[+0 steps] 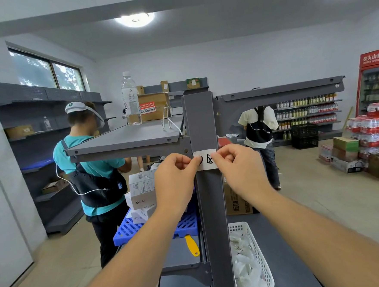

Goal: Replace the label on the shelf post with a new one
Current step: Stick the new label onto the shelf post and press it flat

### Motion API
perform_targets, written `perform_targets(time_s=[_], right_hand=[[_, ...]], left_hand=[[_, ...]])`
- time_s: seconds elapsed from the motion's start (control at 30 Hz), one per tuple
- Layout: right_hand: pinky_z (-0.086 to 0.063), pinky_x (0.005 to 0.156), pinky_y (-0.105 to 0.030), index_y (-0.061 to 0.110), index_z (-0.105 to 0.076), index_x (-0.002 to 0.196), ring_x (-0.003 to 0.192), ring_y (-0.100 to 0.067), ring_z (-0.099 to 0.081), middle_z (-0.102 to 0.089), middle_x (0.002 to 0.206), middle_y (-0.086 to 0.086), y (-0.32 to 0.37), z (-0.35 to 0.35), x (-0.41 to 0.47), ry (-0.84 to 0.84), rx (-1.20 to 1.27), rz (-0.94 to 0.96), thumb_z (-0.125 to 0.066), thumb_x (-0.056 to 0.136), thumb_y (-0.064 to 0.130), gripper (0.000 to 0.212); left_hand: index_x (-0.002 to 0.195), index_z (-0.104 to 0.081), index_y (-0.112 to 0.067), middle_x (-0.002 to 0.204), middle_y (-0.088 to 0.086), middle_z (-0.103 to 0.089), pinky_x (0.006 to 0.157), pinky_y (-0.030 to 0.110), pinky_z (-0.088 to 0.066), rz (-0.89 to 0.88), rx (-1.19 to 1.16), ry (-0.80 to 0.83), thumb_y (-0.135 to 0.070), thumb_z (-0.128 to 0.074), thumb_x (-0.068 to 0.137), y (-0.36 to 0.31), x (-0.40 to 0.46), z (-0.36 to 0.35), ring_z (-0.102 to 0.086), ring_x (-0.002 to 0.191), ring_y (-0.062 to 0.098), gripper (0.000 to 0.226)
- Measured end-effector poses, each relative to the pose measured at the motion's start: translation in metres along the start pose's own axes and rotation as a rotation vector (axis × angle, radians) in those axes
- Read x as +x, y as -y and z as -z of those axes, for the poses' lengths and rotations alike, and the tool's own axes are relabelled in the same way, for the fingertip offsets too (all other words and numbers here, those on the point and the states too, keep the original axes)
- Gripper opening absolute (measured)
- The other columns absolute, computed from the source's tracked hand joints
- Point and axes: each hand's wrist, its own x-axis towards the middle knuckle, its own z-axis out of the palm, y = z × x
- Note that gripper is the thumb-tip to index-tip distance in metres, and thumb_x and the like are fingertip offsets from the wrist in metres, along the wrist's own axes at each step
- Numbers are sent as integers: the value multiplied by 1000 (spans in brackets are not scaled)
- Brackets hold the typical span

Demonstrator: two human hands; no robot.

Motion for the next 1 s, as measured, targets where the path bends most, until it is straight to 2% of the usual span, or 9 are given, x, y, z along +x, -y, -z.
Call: perform_targets(time_s=[0.13, 0.23, 0.3, 0.4, 0.5, 0.6, 0.77, 0.9, 1.0], right_hand=[[-42, 55, -22, 21, -64, 80, 54, -9, -47, -50, 57, 6, 2, 0, -1, -71, -25, -11, -71, 94, 29, 18], [-44, 60, -29, 22, -57, 86, 61, -14, -51, -52, 67, 4, 0, -1, 0, -113, -22, -5, -71, 91, 30, 17], [-44, 63, -24, 25, -57, 96, 73, -14, -58, -59, 80, 3, 0, -3, 2, -79, -24, 4, -73, 89, 39, 23], [-46, 71, -18, 28, -61, 102, 88, -8, -63, -66, 96, 6, 1, -6, 8, -27, -31, -23, -74, 88, 49, 29], [-48, 73, -20, 23, -71, 98, 86, -5, -66, -71, 94, 10, 1, -2, 13, -27, 14, -65, -78, 87, 46, 26], [-52, 79, -23, 19, -77, 98, 88, -6, -68, -74, 95, 10, -2, 3, 17, 1, 88, -114, -79, 87, 43, 26], [-58, 90, -33, 26, -84, 98, 94, -7, -73, -80, 95, 11, -7, 8, 18, 47, 148, -167, -74, 92, 42, 20], [-55, 85, -26, 29, -82, 97, 93, -2, -72, -79, 93, 16, -6, 11, 13, 50, 159, -154, -69, 97, 35, 14], [-55, 80, -22, 24, -78, 103, 89, -3, -71, -78, 94, 12, -6, 7, 7, 64, 138, -128, -79, 89, 35, 18]], left_hand=[[91, -73, -28, 82, -12, -75, 70, 25, -59, -7, 5, 36, -39, -77, 89, -1, 2, 2, -70, 80, 2, 12], [94, -74, -27, 85, -15, -75, 68, 18, -58, -11, 15, 58, -38, -76, 90, -4, 3, 3, -71, 84, 0, 11], [92, -73, -29, 82, -14, -74, 66, 16, -54, -41, 41, 49, -43, -75, 90, -8, 3, 4, -70, 80, 0, 14], [87, -73, -29, 78, -12, -73, 66, 22, -55, -77, 84, 33, -50, -72, 90, -12, 6, 4, -69, 76, 2, 21], [84, -75, -28, 75, -12, -74, 64, 20, -52, -68, 75, 40, -47, -72, 91, -12, 11, 5, -68, 73, 2, 21], [86, -76, -26, 75, -13, -75, 59, 10, -49, -59, 62, 64, -44, -72, 93, -10, 13, 8, -70, 72, 0, 19], [87, -78, -25, 78, -14, -75, 55, 3, -47, -26, 2, 90, -38, -70, 96, -8, 12, 9, -66, 73, -10, 18], [88, -76, -29, 80, -18, -75, 56, 8, -48, -27, 10, 108, -35, -64, 100, -7, 10, 12, -68, 76, -6, 18], [92, -75, -28, 81, -16, -74, 62, 10, -48, -65, 43, 116, -37, -68, 96, -3, 3, 11, -68, 78, -4, 13]])
